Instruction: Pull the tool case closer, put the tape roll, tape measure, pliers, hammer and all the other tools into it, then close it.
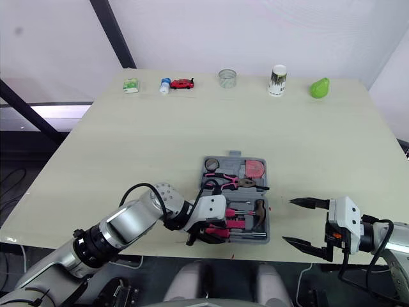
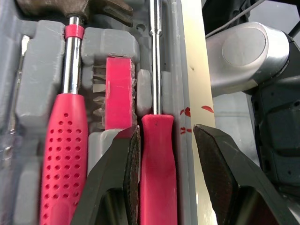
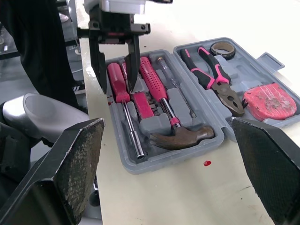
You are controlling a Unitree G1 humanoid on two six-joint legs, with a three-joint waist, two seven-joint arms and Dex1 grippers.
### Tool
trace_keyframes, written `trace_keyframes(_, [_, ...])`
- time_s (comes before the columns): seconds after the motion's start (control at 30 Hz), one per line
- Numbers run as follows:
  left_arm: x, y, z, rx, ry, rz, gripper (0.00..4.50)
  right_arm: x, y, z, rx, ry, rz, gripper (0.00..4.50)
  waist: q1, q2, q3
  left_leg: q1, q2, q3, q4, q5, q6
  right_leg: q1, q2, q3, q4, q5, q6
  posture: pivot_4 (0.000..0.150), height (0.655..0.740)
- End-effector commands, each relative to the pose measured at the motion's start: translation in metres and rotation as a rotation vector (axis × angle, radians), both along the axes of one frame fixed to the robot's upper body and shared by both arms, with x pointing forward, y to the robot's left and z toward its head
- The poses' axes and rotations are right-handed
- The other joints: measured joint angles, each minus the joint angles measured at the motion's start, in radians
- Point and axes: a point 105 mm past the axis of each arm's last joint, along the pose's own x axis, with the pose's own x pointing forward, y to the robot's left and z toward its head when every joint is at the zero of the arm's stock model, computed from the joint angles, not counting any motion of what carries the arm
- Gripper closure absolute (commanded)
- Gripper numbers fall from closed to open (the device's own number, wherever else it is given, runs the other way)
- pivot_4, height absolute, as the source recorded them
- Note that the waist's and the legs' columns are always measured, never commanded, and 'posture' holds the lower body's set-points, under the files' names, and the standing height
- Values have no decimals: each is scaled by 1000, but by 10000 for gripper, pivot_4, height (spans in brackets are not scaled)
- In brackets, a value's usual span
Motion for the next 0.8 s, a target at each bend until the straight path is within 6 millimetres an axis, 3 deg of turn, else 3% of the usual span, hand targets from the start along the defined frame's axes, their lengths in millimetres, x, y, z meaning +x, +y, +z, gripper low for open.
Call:
trace_keyframes(0.03, [1,-2,21,-101,-29,-44,25514,-1,2,6,7,-39,9,0,0,0,0,0,0,0,0,0,0,0,0,0,0,0,0,1500,7400])
trace_keyframes(0.3, [14,-1,29,-361,-105,-76,25514,1,1,5,6,-42,9,0,1,0,0,0,0,1,0,0,0,0,0,0,0,0,0,1500,7400])
trace_keyframes(0.4, [14,-3,25,-400,-115,-101,34050,2,1,6,7,-45,11,0,1,0,0,0,0,0,1,0,0,0,0,0,0,0,0,1500,7400])
trace_keyframes(0.47, [13,-3,24,-417,-97,-107,43388,2,1,5,7,-45,12,0,0,0,0,0,0,0,1,0,0,0,0,0,0,0,0,1500,7400])
trace_keyframes(0.5, [13,-3,23,-420,-94,-110,44798,2,0,5,6,-45,12,0,0,0,0,0,0,0,1,0,0,0,0,0,0,0,0,1500,7400])
trace_keyframes(0.8, [8,1,0,-434,-49,-158,44798,4,1,5,4,-50,11,0,0,0,0,0,0,1,1,0,0,0,0,0,0,0,0,1500,7400])
